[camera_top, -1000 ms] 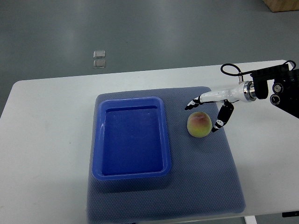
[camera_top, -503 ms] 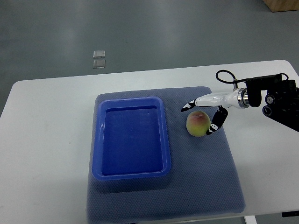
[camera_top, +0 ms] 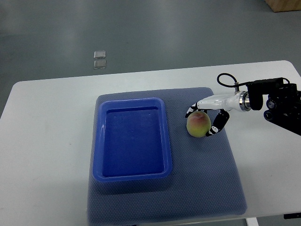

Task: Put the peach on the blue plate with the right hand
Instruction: 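Lift the peach with the right hand and carry it over the blue tray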

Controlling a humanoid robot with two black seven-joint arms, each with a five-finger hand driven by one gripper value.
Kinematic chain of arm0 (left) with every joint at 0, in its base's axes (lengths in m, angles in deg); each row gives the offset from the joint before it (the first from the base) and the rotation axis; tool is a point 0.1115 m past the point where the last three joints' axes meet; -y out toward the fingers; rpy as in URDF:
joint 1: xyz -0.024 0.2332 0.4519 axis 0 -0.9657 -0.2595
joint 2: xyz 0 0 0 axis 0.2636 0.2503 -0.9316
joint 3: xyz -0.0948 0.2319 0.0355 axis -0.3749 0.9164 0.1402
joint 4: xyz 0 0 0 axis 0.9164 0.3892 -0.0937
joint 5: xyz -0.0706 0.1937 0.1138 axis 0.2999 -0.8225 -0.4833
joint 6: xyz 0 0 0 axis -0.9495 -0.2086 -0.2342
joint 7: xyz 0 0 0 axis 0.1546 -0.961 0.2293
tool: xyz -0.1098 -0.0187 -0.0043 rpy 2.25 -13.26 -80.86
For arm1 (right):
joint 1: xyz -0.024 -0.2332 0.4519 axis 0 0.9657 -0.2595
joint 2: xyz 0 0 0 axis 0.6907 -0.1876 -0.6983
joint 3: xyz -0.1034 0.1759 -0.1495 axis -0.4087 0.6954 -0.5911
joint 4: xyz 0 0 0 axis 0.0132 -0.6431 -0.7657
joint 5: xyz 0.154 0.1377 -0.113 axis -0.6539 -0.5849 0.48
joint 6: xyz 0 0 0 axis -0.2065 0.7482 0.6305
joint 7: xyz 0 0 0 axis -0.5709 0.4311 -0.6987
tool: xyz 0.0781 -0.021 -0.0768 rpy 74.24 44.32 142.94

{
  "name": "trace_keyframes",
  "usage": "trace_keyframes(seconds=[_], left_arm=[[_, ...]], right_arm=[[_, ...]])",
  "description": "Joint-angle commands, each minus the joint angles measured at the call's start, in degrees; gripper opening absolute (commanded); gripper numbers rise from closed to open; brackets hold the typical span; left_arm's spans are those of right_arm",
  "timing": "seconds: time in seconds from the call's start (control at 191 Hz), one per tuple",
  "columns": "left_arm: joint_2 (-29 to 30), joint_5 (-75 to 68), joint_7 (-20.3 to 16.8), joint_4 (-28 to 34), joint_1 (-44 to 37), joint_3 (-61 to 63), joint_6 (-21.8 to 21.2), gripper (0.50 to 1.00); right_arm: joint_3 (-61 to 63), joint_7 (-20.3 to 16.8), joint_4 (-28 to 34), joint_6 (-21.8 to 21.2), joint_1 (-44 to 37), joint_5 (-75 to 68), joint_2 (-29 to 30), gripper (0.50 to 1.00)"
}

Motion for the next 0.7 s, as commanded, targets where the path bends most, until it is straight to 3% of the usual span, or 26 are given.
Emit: trace_keyframes(seconds=[0.0, 0.366, 0.445, 0.497, 0.503, 0.555, 0.607, 0.696], left_arm=[[0.00, 0.00, 0.00, -0.04, 0.00, -0.01, 0.08, 1.000], [0.00, 0.00, 0.00, 0.05, 0.00, -0.01, 0.00, 1.000], [0.00, 0.00, 0.00, 0.13, -0.09, -0.01, 0.00, 1.000], [0.00, 0.00, 0.00, 0.13, -0.09, -0.01, 0.00, 1.000], [0.00, 0.00, 0.00, 0.13, -0.18, -0.01, 0.08, 1.000], [0.00, 0.00, 0.00, 0.13, -0.18, -0.01, 0.08, 1.000], [0.00, 0.00, 0.00, 0.13, -0.18, -0.01, 0.08, 1.000], [0.00, 0.00, 0.00, 0.05, -0.53, -0.01, 0.08, 1.000]], right_arm=[[0.79, 0.10, 0.00, -0.05, -2.21, -0.84, 0.16, 0.582], [0.71, -0.08, -0.35, -1.54, -9.51, -4.09, 13.35, 0.590], [-0.08, -0.25, -2.28, -1.54, -10.21, -3.74, 17.91, 0.594], [-0.08, -0.25, -2.28, -1.54, -10.21, -3.74, 17.92, 0.594], [-0.26, -0.34, -4.28, -1.63, -10.74, -3.48, 20.70, 0.598], [-1.14, -0.34, -6.50, -1.63, -10.92, -3.39, 22.92, 0.603], [-1.14, -0.34, -6.50, -1.63, -10.92, -3.39, 22.93, 0.603], [-4.12, -0.43, -9.58, -1.54, -10.57, -3.30, 26.88, 0.648]])
